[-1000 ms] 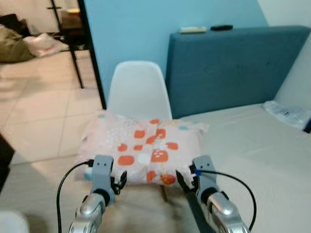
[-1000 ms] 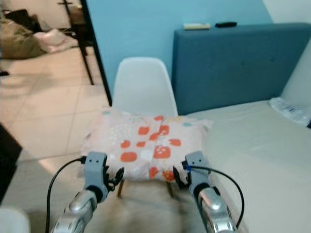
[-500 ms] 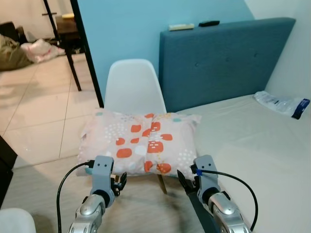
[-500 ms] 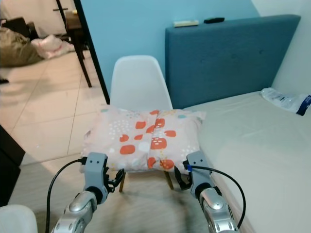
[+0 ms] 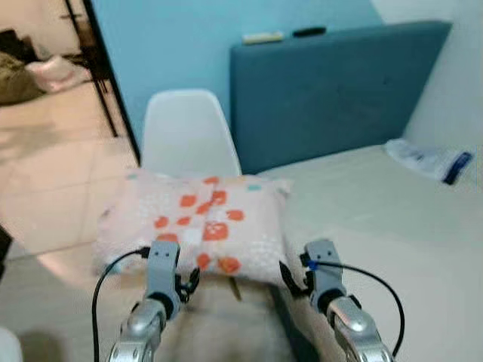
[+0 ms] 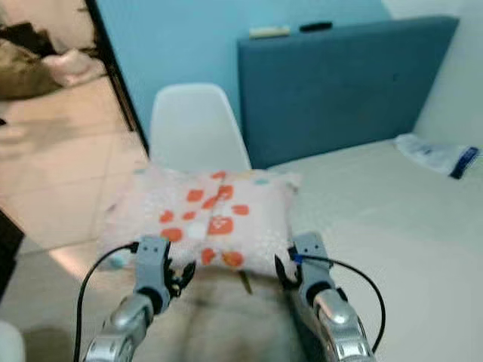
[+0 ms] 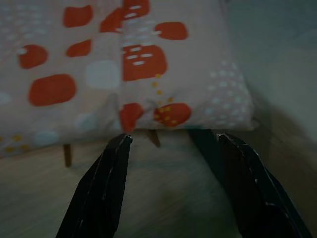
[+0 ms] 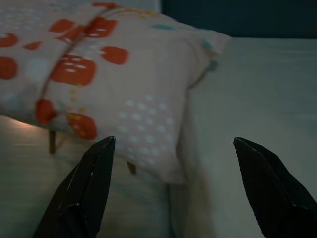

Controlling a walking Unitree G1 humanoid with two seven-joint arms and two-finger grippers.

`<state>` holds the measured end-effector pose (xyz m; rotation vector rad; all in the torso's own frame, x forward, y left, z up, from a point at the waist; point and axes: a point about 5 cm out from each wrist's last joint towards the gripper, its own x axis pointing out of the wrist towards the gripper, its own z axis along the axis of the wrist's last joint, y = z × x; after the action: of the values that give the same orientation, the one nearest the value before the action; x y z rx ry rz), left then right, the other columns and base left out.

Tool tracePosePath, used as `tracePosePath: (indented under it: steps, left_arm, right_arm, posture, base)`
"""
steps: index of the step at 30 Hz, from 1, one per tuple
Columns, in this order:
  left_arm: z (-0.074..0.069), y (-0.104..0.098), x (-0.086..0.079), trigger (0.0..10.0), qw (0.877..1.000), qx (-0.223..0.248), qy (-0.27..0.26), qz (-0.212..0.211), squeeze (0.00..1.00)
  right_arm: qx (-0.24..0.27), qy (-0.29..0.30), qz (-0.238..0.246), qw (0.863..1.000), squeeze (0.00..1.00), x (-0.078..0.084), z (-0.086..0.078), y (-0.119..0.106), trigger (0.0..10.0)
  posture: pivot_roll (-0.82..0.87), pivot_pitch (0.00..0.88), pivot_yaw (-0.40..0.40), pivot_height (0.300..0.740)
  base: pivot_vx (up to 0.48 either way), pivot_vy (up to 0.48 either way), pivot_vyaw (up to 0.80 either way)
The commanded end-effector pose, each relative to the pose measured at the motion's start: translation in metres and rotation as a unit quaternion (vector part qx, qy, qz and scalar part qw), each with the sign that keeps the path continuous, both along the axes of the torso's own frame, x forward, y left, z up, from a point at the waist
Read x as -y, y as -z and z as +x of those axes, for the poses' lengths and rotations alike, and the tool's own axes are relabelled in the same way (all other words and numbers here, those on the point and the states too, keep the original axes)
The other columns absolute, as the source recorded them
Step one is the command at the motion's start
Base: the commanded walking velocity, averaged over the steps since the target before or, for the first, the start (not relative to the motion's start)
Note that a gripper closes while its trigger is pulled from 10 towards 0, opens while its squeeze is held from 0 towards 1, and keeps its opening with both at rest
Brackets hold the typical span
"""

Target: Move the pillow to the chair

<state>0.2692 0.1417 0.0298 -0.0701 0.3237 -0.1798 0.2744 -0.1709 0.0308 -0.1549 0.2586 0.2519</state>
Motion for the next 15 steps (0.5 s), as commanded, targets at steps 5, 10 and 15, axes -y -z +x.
tracePosePath:
  steps: [5,10,15]
  left_arm:
    - [-0.0048,0.0074,-0.0055,10.0,1.000,-0.023,-0.006,0.003,0.00]
    - [-0.0047,0.0073,-0.0062,10.0,1.000,-0.024,-0.007,0.000,0.00]
    - [-0.0047,0.0070,-0.0064,10.0,1.000,-0.025,-0.009,-0.003,0.00]
  right_arm:
    - [-0.008,-0.002,0.009,1.000,0.00,-0.0047,-0.0017,0.0034,10.0]
    - [-0.013,0.001,0.006,1.000,0.00,-0.0043,-0.0017,0.0041,10.0]
    - [-0.023,0.009,0.008,1.000,0.00,-0.0027,-0.0018,0.0062,10.0]
  posture:
    - [-0.07,0.039,0.017,0.740]
    - [-0.07,0.045,0.018,0.740]
    - [-0.07,0.049,0.019,0.740]
  base:
    - [0.000,0.000,0.00]
    - [0.000,0.000,-0.12]
    - [0.000,0.000,-0.77]
